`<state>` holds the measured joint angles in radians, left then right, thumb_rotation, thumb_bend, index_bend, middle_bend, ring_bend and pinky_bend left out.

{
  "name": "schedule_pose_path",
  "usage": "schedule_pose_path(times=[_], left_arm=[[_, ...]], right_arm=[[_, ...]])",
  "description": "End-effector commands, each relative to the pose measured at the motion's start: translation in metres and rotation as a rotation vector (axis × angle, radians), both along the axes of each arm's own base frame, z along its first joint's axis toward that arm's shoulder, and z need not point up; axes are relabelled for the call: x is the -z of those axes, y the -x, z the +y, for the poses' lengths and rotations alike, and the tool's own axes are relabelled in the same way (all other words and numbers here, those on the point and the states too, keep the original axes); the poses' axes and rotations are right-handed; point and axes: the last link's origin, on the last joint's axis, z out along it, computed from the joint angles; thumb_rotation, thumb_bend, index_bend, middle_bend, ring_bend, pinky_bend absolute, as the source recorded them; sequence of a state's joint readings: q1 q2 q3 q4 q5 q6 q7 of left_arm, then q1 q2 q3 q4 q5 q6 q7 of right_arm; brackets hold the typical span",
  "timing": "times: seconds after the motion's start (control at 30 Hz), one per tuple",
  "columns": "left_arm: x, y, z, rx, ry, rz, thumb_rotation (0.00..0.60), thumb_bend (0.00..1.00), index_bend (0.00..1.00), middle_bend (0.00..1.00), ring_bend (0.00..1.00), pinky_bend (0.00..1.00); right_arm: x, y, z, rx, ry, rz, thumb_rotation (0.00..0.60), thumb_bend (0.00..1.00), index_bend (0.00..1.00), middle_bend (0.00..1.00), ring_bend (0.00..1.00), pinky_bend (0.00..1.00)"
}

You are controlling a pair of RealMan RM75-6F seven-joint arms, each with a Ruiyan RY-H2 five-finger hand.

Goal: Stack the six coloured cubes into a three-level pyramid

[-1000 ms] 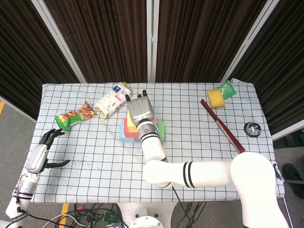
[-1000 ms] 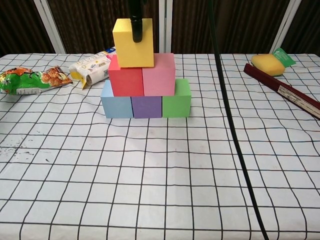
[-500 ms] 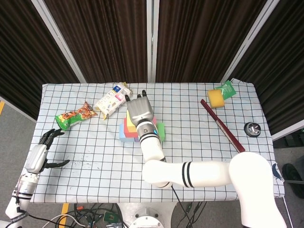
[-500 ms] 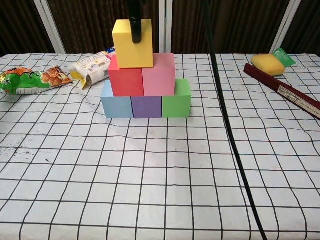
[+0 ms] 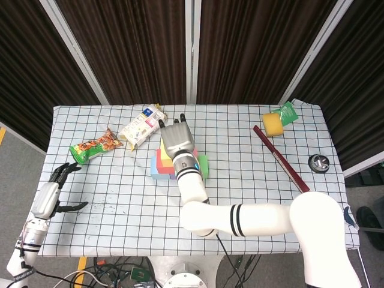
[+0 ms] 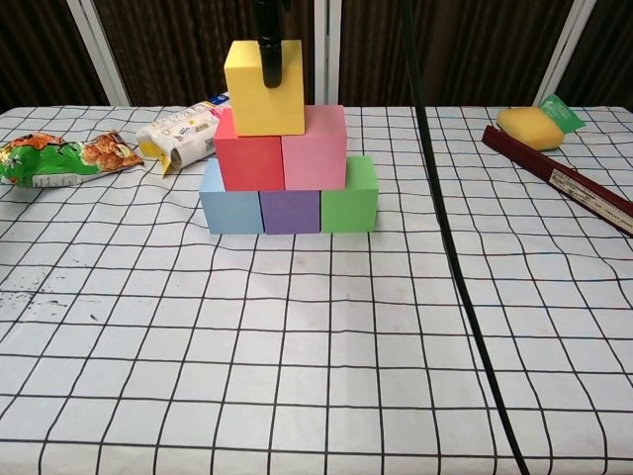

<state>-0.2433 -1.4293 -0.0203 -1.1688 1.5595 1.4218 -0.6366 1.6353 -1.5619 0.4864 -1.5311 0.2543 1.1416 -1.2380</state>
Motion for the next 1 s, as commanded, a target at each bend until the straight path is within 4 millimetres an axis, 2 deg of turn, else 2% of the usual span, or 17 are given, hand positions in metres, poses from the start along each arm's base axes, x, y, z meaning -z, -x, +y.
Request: schedule_pose_path(times=[0.03, 1.0], left_arm=[[0.0001, 0.0002, -0.0003, 0.000, 0.001, 0.000, 0.600, 0.00, 0.07, 0.16, 0.00, 0.03], [0.0008, 0.0001, 0.0007, 0.000, 0.004, -0.001, 0.600, 0.00, 0.07, 0.16, 0.00, 0.03]], right_arm=[[0.0006, 0.0005, 0.0002, -0.002, -0.003, 0.001, 0.600, 0.09, 0.00, 0.60, 0.16, 0.00], [0.0001, 0.0011, -0.0011, 0.010, 0.006, -0.013, 0.600, 0.09, 0.00, 0.60, 0.16, 0.00]])
